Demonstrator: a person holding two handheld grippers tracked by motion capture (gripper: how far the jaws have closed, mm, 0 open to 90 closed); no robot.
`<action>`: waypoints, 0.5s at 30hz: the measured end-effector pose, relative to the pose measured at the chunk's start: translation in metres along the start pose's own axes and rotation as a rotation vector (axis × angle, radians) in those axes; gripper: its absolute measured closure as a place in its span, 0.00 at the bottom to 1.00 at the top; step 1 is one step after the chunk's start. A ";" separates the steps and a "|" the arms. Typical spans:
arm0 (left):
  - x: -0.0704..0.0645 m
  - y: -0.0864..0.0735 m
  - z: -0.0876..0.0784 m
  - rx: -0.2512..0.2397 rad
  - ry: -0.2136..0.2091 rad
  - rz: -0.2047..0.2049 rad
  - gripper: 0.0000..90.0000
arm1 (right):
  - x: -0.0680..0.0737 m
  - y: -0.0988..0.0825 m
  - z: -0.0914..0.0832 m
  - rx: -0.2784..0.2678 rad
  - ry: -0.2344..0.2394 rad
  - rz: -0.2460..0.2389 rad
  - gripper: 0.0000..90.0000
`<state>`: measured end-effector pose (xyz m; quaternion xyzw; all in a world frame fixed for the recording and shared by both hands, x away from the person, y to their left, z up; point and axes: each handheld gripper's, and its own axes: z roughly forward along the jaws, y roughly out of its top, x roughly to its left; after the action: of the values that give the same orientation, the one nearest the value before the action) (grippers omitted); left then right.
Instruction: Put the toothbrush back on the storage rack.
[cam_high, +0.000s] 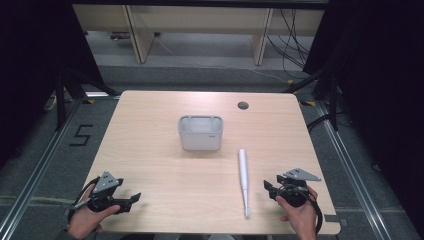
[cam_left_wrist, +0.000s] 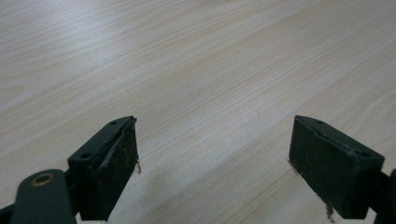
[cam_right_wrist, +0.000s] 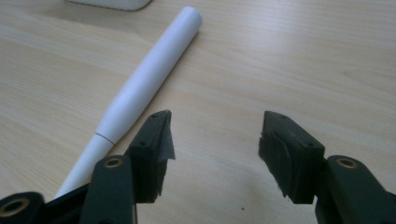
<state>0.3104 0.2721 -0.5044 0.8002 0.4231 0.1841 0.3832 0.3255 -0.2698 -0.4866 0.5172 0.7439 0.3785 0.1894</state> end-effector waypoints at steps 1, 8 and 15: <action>0.000 0.000 0.000 -0.001 0.000 -0.003 0.17 | 0.004 0.001 -0.002 0.000 0.013 0.024 0.52; 0.000 0.000 0.000 -0.003 0.010 -0.001 0.17 | 0.019 0.008 -0.006 -0.065 0.066 -0.046 0.70; 0.000 0.000 -0.002 0.009 0.005 0.004 0.17 | 0.040 0.015 -0.007 -0.073 0.142 -0.098 0.84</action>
<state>0.3089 0.2729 -0.5033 0.8023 0.4233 0.1850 0.3781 0.3144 -0.2336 -0.4663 0.4449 0.7654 0.4316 0.1730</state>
